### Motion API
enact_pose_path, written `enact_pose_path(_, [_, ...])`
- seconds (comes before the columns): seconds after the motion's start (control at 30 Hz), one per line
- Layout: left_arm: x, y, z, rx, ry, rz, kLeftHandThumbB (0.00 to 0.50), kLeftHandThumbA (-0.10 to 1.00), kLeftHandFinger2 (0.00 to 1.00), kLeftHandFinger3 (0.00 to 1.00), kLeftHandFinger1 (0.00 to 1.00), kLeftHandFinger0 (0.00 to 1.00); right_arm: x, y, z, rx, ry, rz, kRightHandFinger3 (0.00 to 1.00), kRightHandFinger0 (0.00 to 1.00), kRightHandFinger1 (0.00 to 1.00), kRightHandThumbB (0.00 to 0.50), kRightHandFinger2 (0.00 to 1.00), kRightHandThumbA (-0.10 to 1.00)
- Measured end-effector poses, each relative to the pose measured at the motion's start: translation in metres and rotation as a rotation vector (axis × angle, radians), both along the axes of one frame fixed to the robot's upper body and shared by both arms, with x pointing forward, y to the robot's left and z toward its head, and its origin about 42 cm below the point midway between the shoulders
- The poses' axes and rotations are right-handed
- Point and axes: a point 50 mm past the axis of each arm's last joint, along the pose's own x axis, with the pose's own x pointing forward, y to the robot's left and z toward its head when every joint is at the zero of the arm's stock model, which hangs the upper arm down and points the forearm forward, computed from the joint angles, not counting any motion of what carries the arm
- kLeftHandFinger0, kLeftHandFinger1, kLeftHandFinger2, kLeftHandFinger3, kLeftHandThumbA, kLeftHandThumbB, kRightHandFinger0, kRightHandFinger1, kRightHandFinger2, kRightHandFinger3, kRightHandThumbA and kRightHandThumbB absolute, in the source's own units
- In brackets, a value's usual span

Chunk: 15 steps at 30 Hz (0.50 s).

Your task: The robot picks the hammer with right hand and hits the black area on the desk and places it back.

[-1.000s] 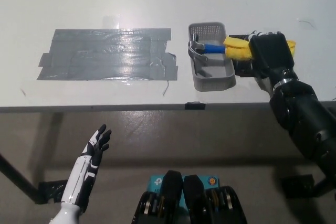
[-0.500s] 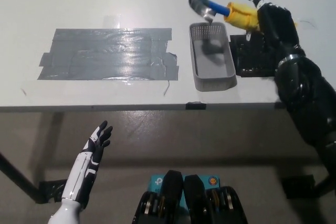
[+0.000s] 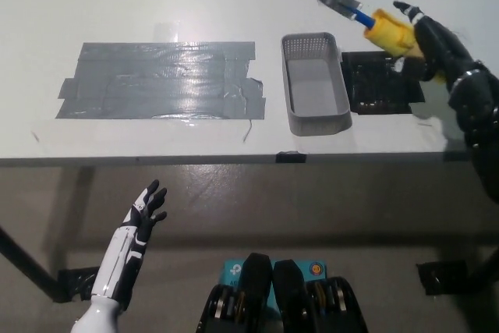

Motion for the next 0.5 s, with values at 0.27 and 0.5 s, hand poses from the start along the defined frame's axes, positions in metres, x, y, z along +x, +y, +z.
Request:
enact_pose_path(0.27, [0.000,0.000,0.000,0.000,0.002,0.001,0.081,1.00,1.00,1.00,1.00,0.89,-0.004,-0.037,0.005,-0.008,0.178,-0.011,1.00,0.00,0.49,0.153,0.93,-0.10])
enact_pose_path(0.5, [0.000,0.000,-0.001,-0.001,0.005,0.001,0.076,1.00,1.00,1.00,1.00,0.88,-0.007,-0.055,0.027,0.012,0.294,0.005,1.00,0.08,0.60,0.097,0.95,-0.10])
